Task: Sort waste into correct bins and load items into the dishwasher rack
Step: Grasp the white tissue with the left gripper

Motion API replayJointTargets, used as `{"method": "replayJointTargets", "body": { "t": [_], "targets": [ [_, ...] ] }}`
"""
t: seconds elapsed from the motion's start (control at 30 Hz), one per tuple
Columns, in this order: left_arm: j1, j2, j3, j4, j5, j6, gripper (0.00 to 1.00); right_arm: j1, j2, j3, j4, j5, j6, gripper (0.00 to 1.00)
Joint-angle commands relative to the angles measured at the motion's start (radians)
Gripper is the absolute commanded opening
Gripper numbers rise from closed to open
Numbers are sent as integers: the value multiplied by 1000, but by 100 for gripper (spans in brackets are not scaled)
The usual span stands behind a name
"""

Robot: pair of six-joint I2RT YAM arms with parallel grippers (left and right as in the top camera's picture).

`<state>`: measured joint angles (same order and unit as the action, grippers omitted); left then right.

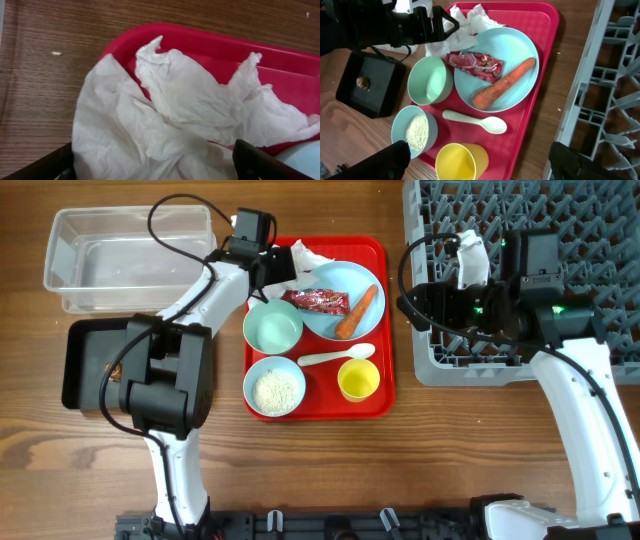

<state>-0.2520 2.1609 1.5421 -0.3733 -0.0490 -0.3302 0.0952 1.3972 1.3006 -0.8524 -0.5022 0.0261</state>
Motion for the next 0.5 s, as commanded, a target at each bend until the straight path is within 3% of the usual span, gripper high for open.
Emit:
{"method": "replayJointTargets", "body": {
  "t": [0.0,0.13,0.23,0.37,0.47],
  "targets": [
    [-31,8,21,6,-16,39,94,4,7,21,0,16,5,93],
    [-48,56,21,35,-16,38,91,4,8,21,-3,16,4,92],
    [-52,65,21,42,-24,39,80,4,7,21,-8,16,4,92],
    [-50,67,21,56,-24,39,61,4,8,21,-22,17,3,92],
    [-49,68,21,56,-24,38,40,4,8,21,-24,17,3,92]
  ]
}}
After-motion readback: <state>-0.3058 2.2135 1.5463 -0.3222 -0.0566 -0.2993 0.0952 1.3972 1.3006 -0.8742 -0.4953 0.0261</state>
